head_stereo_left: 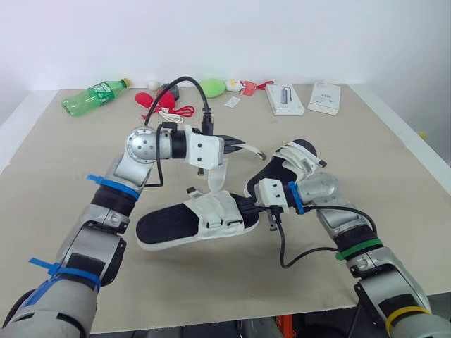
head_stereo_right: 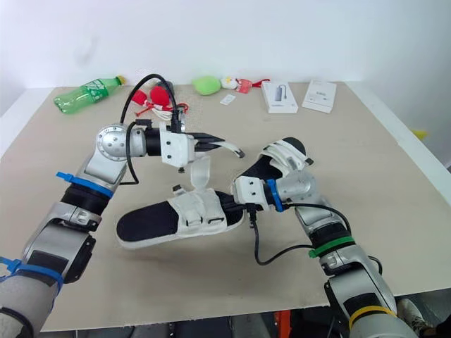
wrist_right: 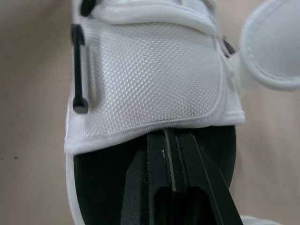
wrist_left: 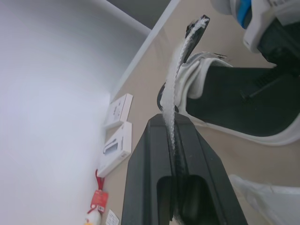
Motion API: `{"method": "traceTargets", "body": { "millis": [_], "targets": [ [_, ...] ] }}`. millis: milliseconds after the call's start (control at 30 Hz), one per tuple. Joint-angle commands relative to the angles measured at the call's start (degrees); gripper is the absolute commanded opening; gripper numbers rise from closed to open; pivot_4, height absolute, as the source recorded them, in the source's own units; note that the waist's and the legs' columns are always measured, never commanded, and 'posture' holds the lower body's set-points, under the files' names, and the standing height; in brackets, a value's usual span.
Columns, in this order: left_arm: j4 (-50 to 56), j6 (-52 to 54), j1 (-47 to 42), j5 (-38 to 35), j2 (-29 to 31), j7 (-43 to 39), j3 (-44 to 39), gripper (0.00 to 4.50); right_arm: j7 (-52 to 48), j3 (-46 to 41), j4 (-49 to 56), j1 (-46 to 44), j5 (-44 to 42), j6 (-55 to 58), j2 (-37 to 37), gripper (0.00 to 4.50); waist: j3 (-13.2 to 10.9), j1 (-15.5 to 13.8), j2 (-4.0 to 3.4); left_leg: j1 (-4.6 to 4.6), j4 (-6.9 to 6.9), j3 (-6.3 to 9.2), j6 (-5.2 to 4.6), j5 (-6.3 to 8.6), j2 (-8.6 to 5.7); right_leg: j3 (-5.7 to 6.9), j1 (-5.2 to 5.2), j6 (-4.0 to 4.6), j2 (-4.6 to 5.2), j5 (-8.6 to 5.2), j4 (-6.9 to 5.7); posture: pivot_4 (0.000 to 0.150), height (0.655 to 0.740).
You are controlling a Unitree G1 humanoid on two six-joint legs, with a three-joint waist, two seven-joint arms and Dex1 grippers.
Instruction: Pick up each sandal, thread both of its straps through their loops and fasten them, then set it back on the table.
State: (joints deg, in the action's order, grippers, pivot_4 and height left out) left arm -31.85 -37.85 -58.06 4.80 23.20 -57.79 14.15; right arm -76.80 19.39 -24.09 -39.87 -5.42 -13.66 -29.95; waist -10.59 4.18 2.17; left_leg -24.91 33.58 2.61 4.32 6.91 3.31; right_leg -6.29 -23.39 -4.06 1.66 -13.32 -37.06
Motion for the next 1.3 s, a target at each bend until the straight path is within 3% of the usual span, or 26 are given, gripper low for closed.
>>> {"method": "traceTargets", "body": {
  "millis": [33,267,533,833,933,1033,1067,1133,1167,1300],
  "targets": [
    [-2.84,-5.98,-6.33,1.35,0.17,3.22,-0.85,0.03,-0.45,1.64,-1.70,1.60,3.12,0.87,-0.78,0.00,0.00,0.09,-0.01,0.00,0.00,0.00,0.00,0.00,0.00,0.00,0.00,0.00,0.00,0.00,0.00,0.150,0.7400],
    [1.08,-7.18,-3.80,-1.27,0.19,1.03,0.24,0.03,-0.37,1.33,-0.48,2.87,3.03,1.15,-1.71,0.00,-0.01,0.08,-0.01,-0.01,0.00,0.00,0.00,0.00,0.00,0.00,-0.01,0.00,-0.01,0.00,0.00,0.150,0.7400],
    [16.33,-4.69,7.92,-8.30,5.54,-5.27,1.59,0.03,-0.27,1.38,-0.63,2.71,3.28,1.19,-1.39,0.00,0.00,0.09,-0.04,-0.03,-0.03,0.03,-0.02,0.02,0.01,0.00,0.00,-0.06,-0.01,-0.05,-0.02,0.150,0.7400],
    [22.47,-18.35,16.65,-4.96,11.72,-8.20,7.57,0.03,-0.52,1.92,-3.01,1.11,3.73,0.25,-0.05,0.00,0.03,-0.06,-0.08,0.22,0.00,0.00,-0.03,0.01,0.02,-0.03,0.24,0.04,0.00,-0.03,-0.03,0.150,0.7400],
    [24.05,-18.23,18.57,-4.40,12.35,-8.51,9.76,0.03,-0.52,2.09,-4.01,0.37,3.90,-0.14,0.41,0.00,0.08,0.00,-0.14,0.25,0.01,-0.04,-0.04,0.01,0.04,-0.05,0.24,0.08,0.00,-0.01,-0.03,0.150,0.7400],
    [24.75,-15.52,19.01,-4.42,12.30,-7.94,10.04,0.69,-0.56,2.17,-4.49,0.09,3.86,-0.37,0.39,0.00,0.11,0.11,-0.19,0.27,0.01,-0.06,-0.04,0.01,0.05,-0.06,0.23,0.08,-0.01,-0.01,-0.04,0.150,0.7400],
    [24.91,-15.13,18.91,-4.59,12.29,-7.87,10.06,1.37,-0.63,2.13,-4.54,0.11,3.84,-0.46,0.30,0.00,0.11,0.11,-0.19,0.27,0.01,-0.05,-0.04,0.01,0.10,-0.05,0.22,0.09,-0.06,-0.01,-0.07,0.150,0.7400],
    [25.67,-12.99,18.66,-5.31,12.95,-8.06,9.70,1.71,-0.87,1.99,-4.47,0.31,3.85,-0.58,0.05,0.00,0.11,0.10,-0.19,0.27,0.01,-0.05,-0.05,0.00,0.11,-0.06,0.22,0.11,-0.07,0.00,-0.09,0.150,0.7400],
    [26.43,-11.12,18.61,-6.08,13.59,-8.32,9.20,2.19,-1.00,1.96,-4.40,0.47,3.86,-0.62,-0.08,0.00,0.11,0.10,-0.20,0.27,0.02,-0.05,-0.05,0.00,0.12,-0.06,0.22,0.11,-0.07,0.00,-0.10,0.150,0.7400],
    [31.32,-3.42,20.04,-9.84,17.48,-9.28,6.60,2.29,-1.21,1.98,-4.45,0.66,3.86,-0.66,-0.09,0.00,0.12,0.10,-0.21,0.28,0.05,-0.06,-0.07,-0.01,0.12,-0.06,0.23,0.12,-0.07,0.01,-0.10,0.150,0.7400]
  ]
}}
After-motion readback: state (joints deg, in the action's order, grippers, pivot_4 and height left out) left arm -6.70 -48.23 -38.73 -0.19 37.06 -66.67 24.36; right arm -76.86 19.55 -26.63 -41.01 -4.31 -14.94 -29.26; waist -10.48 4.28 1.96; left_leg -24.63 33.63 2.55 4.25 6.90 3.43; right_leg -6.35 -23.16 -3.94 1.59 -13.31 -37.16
